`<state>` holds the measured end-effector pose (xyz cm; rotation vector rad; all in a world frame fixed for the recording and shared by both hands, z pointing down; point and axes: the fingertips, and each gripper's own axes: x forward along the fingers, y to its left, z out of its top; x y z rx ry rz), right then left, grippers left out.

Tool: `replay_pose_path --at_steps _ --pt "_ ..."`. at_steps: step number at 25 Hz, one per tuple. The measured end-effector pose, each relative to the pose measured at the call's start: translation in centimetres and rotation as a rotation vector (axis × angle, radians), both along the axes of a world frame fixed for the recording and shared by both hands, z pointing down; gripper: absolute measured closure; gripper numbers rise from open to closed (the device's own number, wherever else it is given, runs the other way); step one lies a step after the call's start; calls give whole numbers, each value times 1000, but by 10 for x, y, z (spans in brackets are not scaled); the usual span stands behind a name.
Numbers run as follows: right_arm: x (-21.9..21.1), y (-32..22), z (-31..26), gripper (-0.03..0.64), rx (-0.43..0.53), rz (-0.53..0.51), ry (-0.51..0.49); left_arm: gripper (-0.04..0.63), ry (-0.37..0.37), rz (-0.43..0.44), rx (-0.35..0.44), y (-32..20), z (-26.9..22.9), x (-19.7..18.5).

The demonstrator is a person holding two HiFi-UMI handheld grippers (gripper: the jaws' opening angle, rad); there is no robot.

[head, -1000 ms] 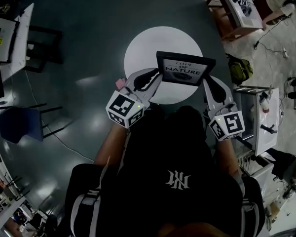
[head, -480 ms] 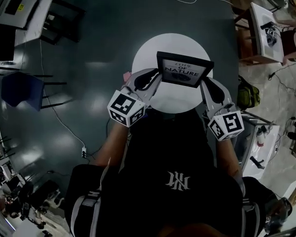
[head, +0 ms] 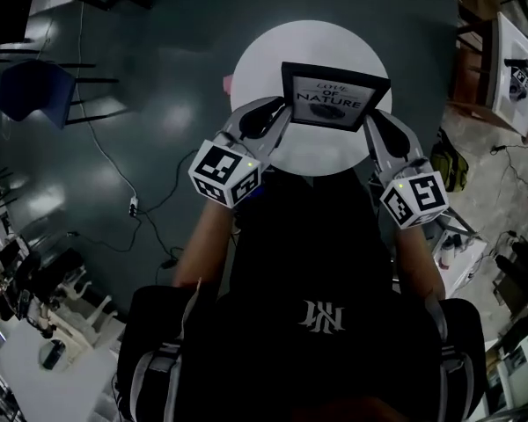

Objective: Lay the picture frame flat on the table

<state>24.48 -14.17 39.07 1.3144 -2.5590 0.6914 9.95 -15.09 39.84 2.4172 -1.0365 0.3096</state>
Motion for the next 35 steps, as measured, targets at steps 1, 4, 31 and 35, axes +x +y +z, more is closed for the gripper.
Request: replay_pose_path --at_steps 1,4,31,35 --pt "-2 -2 7 580 -12 -12 0 552 1 -14 -13 0 8 -2" --pt "-7 -6 33 580 -53 -42 -4 552 -1 -45 -52 1 33 -8" --pt "-20 -24 257 580 -376 5 -78 551 -43 -40 -226 -29 232 -20" --pt "-19 -32 272 580 -380 11 -68 551 -48 -23 -228 -38 247 -20"
